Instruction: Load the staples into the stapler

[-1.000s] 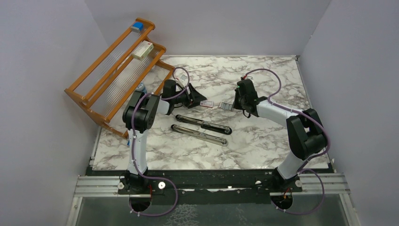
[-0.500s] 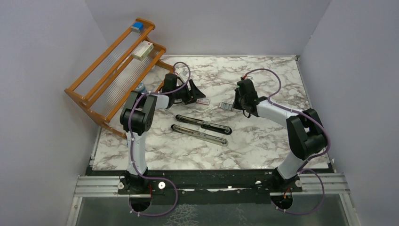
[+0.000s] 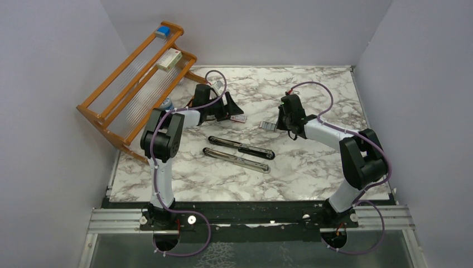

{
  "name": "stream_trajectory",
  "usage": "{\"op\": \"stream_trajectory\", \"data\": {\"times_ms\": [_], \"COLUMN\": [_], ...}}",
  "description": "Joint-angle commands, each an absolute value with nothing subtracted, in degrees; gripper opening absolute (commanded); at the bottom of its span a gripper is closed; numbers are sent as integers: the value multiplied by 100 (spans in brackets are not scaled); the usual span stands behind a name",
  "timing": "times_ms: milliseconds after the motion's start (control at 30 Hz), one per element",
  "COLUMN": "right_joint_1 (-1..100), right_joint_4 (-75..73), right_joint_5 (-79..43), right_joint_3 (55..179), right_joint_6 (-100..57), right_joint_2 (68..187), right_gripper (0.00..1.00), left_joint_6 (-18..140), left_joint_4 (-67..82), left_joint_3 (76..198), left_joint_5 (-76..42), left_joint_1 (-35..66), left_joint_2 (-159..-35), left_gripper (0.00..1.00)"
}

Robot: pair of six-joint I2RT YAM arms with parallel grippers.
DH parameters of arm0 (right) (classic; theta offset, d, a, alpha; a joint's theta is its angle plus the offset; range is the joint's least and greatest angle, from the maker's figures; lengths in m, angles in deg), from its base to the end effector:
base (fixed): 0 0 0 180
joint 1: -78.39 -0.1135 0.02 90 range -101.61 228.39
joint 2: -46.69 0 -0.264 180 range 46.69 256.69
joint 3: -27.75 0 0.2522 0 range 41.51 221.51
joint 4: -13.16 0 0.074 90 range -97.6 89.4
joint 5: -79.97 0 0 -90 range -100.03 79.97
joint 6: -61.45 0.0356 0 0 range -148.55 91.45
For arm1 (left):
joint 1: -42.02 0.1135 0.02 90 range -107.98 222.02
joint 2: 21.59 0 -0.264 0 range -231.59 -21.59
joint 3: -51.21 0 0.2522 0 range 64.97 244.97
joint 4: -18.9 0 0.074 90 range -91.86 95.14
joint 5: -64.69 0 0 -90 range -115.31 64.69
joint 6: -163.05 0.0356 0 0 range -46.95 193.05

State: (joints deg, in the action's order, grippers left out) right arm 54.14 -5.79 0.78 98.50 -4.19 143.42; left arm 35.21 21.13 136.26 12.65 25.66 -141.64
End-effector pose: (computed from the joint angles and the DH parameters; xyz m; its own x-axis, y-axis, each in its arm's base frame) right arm 0.3262 0.1396 0.1882 -0.7031 0.1277 -0.6996 0.0084 0.9852 0.1714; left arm 0.4204 -0.1462 0.1421 -0.8508 -0.2543 -0.4598 0.2487 0.5759 -0.7788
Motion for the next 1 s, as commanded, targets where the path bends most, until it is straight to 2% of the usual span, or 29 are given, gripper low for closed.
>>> {"op": "stream_trajectory", "data": {"times_ms": [0, 333, 700, 967], "right_joint_1": [5453, 5451, 5454, 5457], "right_joint_4": [-455, -490, -347, -288], "right_joint_5": [-14, 23, 322, 210], "right_joint_3": [9790, 9798, 9447, 8849], "right_joint_6": [-479, -539, -672, -1308], "right_joint_2": [14206, 14096, 13235, 12012], "right_gripper": [22, 23, 24, 41], "left_joint_6": [3702, 4857, 5645, 5886], "left_joint_4": [2073, 603, -479, -1183], "left_joint_3": [13618, 14186, 14430, 14005], "left_joint_5": [1404, 524, -1252, -2406], "left_joint_1": [2558, 2488, 2333, 2330], "left_joint_2": [-13747, -13489, -12880, -11774], "left_gripper": [80, 80, 80, 81]}}
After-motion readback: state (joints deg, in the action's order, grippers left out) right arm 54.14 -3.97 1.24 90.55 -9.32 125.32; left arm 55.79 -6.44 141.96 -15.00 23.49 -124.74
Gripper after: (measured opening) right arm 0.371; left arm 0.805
